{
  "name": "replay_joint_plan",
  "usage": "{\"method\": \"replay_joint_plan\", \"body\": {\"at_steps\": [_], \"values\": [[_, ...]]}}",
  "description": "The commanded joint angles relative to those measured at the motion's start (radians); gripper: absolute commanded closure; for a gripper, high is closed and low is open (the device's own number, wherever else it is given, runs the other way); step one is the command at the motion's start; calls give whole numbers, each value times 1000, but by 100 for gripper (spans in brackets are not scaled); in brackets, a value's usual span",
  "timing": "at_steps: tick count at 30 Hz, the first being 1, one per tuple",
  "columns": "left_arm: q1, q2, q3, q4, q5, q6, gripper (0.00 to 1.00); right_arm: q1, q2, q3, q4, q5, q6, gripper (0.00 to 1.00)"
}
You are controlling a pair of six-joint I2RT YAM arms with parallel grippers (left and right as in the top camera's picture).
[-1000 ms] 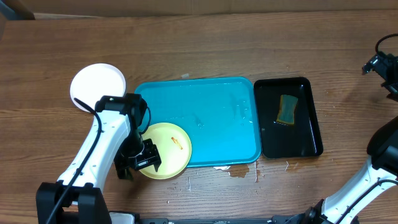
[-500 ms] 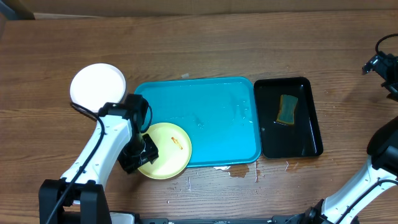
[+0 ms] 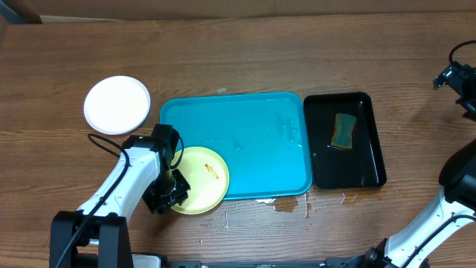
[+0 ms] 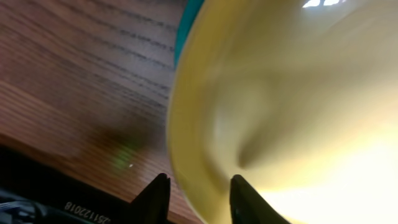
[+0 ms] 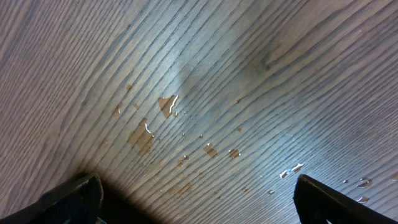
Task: Clean dirty plates on tray and stack at the side
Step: 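Grip the yellow plate rim with left gripper and drag it right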
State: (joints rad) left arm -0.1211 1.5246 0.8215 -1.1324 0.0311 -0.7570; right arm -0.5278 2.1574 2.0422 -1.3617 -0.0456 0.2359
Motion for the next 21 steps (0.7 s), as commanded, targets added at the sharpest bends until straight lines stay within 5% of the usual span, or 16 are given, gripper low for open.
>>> {"method": "replay_joint_plan", "body": {"at_steps": [1, 13, 18, 21], "values": [[-3, -15, -8, 14, 26, -10, 72, -1, -21, 17, 4, 0, 4, 0], [-4, -15, -42, 28, 56, -8, 80, -1, -21, 17, 4, 0, 4, 0], [-4, -16, -36, 95, 69, 23, 96, -1, -21, 17, 4, 0, 4, 0], [-4, -16, -18, 144, 79, 95, 96, -1, -21, 17, 4, 0, 4, 0]]}}
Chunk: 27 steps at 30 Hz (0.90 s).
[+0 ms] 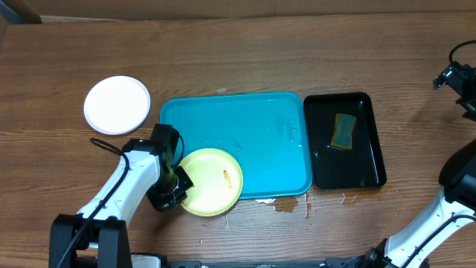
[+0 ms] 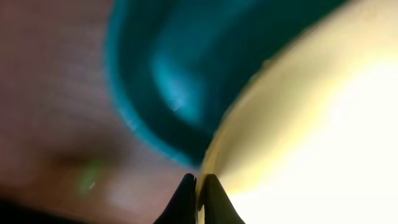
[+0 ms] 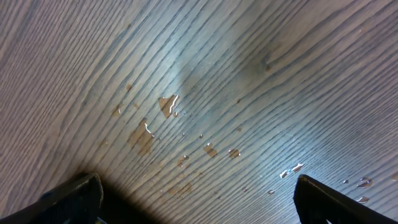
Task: Clean dirty plates on tray and stack at the side
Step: 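Grip the yellow plate rim with left gripper and drag it right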
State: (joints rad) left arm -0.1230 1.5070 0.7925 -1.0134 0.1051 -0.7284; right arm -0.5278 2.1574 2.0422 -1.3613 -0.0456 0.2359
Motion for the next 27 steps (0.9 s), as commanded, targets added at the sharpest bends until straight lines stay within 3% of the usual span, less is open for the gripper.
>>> {"method": "replay_joint_plan", "body": {"at_steps": [1, 8, 13, 27], "values": [[-2, 2, 22, 37, 4, 80, 96, -1, -21, 17, 4, 0, 4, 0], [-2, 2, 129, 120, 4, 86, 96, -1, -21, 17, 4, 0, 4, 0], [-9, 4, 151, 268, 69, 64, 96, -1, -21, 17, 4, 0, 4, 0], [-240, 109, 151, 628, -55, -58, 96, -1, -21, 17, 4, 0, 4, 0]]}}
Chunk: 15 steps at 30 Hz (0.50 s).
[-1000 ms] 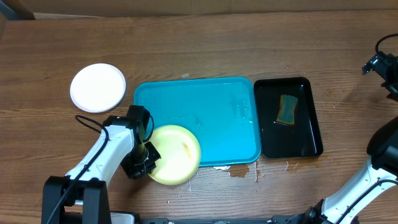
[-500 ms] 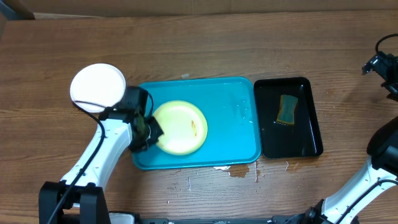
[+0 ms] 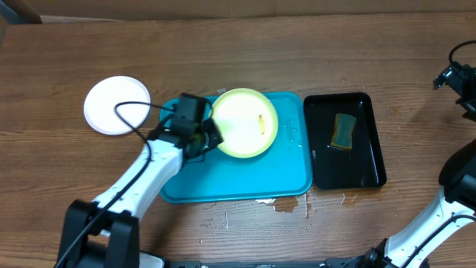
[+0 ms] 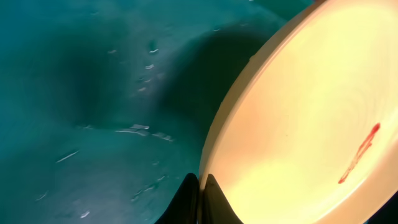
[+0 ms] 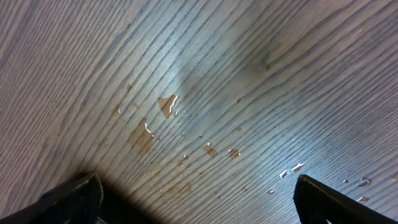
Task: Clean dirty plates on tray and stack at the side
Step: 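Grip the yellow plate rim with left gripper and drag it right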
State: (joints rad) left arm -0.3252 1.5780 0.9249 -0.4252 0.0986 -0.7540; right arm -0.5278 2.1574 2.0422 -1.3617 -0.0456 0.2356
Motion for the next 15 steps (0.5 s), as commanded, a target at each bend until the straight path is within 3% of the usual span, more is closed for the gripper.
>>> {"method": "replay_joint_plan", "body": {"at_steps": [1, 3, 5, 8, 10, 13, 15], "values": [[-48, 49, 19, 59, -59, -33, 96, -1, -21, 17, 4, 0, 4, 0], [-61, 69, 19, 84, -82, -37, 94, -1, -21, 17, 4, 0, 4, 0], [-62, 83, 19, 94, -96, -36, 83, -1, -21, 17, 4, 0, 4, 0], [-61, 87, 19, 86, -102, 1, 46, -1, -21, 17, 4, 0, 4, 0], [-61, 86, 28, 82, -99, 72, 32, -1, -21, 17, 4, 0, 4, 0], [-60, 86, 87, 13, -111, 125, 28, -1, -21, 17, 4, 0, 4, 0], [-60, 86, 154, -56, -121, 177, 31, -1, -21, 17, 4, 0, 4, 0]]}}
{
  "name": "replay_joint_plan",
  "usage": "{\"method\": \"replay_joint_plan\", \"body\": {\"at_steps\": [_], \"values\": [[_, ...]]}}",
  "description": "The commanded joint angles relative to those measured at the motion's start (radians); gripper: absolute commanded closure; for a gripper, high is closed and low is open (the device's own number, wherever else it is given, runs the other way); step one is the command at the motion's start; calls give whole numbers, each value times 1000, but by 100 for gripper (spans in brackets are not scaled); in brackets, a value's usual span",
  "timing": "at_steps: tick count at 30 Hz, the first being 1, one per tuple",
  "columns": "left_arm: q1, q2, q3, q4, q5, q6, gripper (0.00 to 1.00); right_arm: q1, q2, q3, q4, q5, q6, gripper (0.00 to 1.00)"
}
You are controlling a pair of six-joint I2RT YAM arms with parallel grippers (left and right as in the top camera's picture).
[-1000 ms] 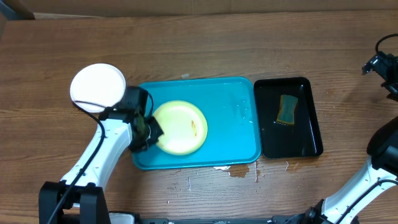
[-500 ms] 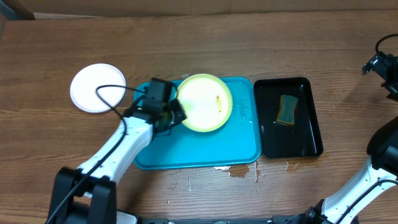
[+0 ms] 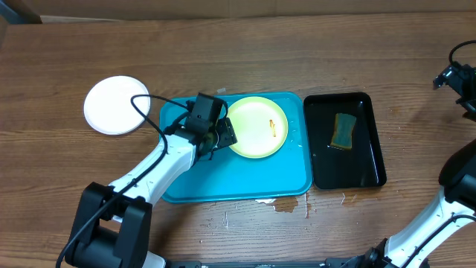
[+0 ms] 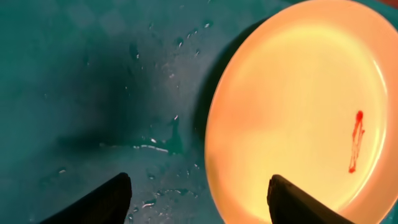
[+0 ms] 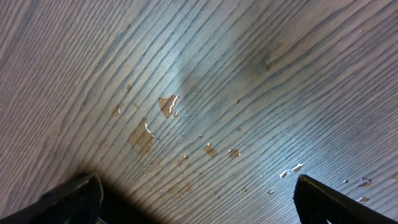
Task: Clean dirty plates on tray and stack at the side
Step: 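Grip the yellow plate rim with left gripper and drag it right, then move right gripper down into the black tray toward the sponge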
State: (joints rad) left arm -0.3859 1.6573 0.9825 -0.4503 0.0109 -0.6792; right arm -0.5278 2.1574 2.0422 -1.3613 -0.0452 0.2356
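A yellow plate (image 3: 258, 127) with a small red smear (image 4: 357, 140) lies flat in the upper right part of the wet teal tray (image 3: 223, 179). My left gripper (image 3: 223, 136) hovers at the plate's left rim, open, its two fingertips (image 4: 102, 199) wide apart with the rim between them and nothing gripped. A clean white plate (image 3: 115, 105) rests on the wood left of the tray. My right gripper (image 5: 196, 199) stands open over bare wet wood at the far right edge (image 3: 457, 78), holding nothing.
A black tray (image 3: 368, 175) right of the teal one holds a green and yellow sponge (image 3: 343, 130). Water drops and a small puddle (image 3: 286, 205) lie on the wooden table below the teal tray. Cables trail from my left arm (image 3: 152, 112).
My left gripper has opened and let go of the yellow plate, which now lies flat on the tray a little further right. The right arm has not moved.
My left gripper stood open around the yellow plate's rim at the tray's lower left corner. Then it was shut on the rim, later holding the plate over the tray's upper middle. Now the plate lies released in the tray's upper right.
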Motion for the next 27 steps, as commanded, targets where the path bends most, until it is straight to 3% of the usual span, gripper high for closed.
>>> {"method": "replay_joint_plan", "body": {"at_steps": [1, 9, 17, 23, 27], "values": [[1, 7, 135, -74, -50, 117, 35, -1, -21, 17, 4, -1, 4, 0], [1, 7, 401, -319, -140, 224, 35, -1, -21, 17, 4, -1, 4, 0], [-2, 50, 348, -295, -137, 223, 34, -1, -21, 17, 4, -1, 4, 0], [-2, 190, 340, -261, 18, 223, 36, -1, -21, 17, 4, -1, 4, 0], [-2, 273, 340, -253, 34, 223, 35, -1, -21, 17, 4, -1, 4, 0]]}}
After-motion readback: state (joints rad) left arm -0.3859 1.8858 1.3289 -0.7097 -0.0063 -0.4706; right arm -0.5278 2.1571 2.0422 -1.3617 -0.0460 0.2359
